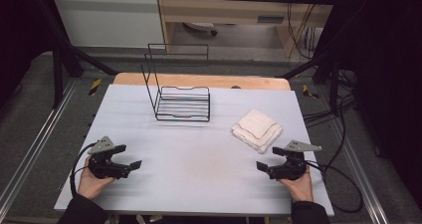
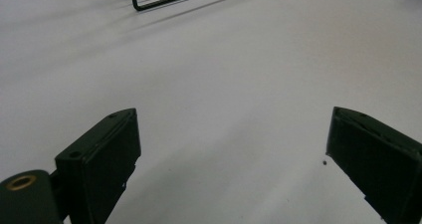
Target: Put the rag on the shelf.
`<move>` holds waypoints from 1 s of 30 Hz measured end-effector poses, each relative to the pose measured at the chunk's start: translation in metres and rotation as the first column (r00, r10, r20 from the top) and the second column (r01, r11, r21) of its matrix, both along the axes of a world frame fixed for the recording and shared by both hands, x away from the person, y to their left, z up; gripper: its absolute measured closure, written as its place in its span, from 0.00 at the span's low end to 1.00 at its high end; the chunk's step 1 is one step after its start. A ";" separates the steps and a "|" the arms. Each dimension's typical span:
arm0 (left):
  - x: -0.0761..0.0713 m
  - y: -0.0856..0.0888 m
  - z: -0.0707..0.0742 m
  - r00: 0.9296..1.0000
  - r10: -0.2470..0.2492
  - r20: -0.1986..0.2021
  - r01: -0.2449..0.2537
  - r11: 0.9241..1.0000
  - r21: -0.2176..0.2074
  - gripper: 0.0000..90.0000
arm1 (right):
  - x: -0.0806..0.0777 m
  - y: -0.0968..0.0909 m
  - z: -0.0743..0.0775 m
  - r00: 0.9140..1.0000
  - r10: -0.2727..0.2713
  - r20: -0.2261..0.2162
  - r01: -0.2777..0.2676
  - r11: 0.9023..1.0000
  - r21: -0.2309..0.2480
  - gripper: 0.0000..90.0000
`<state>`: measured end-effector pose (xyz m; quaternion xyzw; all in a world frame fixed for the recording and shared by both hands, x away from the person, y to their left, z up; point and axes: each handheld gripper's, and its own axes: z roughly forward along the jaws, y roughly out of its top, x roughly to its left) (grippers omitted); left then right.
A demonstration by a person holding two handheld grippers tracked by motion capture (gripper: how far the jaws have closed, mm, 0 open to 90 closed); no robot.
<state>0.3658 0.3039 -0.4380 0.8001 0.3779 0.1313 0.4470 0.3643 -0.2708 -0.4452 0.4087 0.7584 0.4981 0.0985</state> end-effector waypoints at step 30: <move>-0.001 0.000 -0.001 1.000 0.011 -0.002 -0.011 1.000 0.004 0.08 | 0.020 0.024 0.007 0.997 -0.071 0.005 0.071 0.988 -0.138 0.18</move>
